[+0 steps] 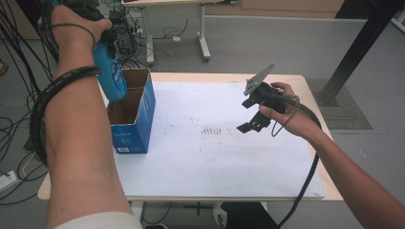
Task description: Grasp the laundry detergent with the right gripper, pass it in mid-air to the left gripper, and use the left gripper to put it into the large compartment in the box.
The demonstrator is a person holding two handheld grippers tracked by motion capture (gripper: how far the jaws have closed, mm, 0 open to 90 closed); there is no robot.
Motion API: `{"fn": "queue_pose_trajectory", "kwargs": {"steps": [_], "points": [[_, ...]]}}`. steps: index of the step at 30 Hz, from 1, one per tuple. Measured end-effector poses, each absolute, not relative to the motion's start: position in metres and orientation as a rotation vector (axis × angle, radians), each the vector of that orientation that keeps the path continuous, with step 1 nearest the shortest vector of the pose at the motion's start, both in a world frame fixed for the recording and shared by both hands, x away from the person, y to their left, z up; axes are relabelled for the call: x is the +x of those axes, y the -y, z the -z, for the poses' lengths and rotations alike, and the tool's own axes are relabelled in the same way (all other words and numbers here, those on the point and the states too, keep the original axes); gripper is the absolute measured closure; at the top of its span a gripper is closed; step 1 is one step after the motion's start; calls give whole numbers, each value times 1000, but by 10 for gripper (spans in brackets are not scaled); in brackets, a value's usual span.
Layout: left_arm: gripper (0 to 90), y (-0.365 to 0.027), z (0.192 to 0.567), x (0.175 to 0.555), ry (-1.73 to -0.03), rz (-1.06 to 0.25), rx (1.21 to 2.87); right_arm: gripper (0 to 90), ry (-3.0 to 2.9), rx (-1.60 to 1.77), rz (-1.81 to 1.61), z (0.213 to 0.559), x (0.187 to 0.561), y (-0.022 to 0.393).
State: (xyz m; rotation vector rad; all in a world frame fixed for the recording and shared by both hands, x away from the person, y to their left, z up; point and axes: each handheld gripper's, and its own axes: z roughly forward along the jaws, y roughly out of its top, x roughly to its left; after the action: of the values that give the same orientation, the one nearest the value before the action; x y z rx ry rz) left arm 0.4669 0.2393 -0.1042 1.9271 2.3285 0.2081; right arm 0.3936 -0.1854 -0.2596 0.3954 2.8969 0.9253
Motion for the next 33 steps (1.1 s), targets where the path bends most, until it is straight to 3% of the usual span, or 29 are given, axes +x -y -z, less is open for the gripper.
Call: {"fn": "queue_pose_trajectory", "kwargs": {"steps": [33], "points": [[368,-232,218,454,-2294,-133,2023,51,-2895,392,-888,260,383,182]]}}
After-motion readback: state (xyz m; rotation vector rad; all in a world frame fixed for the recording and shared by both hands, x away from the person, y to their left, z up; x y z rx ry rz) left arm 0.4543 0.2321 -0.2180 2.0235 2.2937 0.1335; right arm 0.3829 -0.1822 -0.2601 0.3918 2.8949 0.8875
